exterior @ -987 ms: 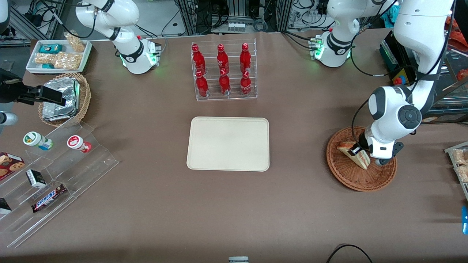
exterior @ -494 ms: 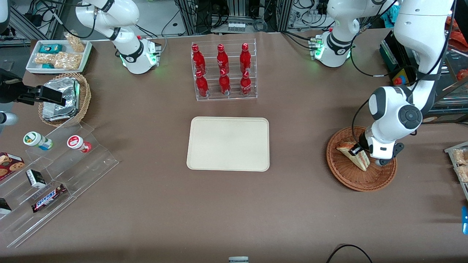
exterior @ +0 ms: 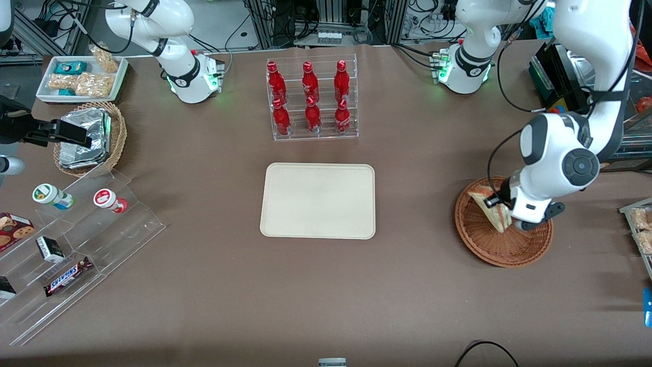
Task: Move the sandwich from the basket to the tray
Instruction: 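Carry the sandwich with the left gripper over the cream tray, then lower the sandwich onto the tray and open the left gripper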
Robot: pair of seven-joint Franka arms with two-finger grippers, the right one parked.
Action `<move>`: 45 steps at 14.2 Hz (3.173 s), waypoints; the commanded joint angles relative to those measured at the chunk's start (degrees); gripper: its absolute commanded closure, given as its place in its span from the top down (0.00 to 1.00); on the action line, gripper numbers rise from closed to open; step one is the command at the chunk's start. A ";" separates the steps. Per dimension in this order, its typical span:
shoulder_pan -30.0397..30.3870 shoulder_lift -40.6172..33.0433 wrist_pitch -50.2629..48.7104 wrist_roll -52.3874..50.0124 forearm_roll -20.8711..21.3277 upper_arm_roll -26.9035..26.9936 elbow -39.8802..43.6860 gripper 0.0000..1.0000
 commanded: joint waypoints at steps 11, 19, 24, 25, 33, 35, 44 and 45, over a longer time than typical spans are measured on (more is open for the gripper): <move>-27.28 11.62 -17.74 -4.08 -1.95 -0.86 23.88 0.13; -39.76 28.23 -13.27 -14.28 -5.12 -0.69 41.12 0.14; -43.20 32.80 -5.37 -16.91 -4.85 -0.60 41.66 0.16; -43.72 33.77 -4.30 -17.00 -4.68 -0.43 41.92 0.16; -43.82 34.84 -4.12 -16.83 -2.48 -0.43 41.31 0.46; -43.82 34.75 -4.03 -17.18 -2.48 -0.43 41.22 0.70; -43.73 28.18 -10.51 -22.01 -2.39 2.64 41.57 1.00; -43.29 26.51 -12.27 -22.54 -2.48 2.74 41.22 1.00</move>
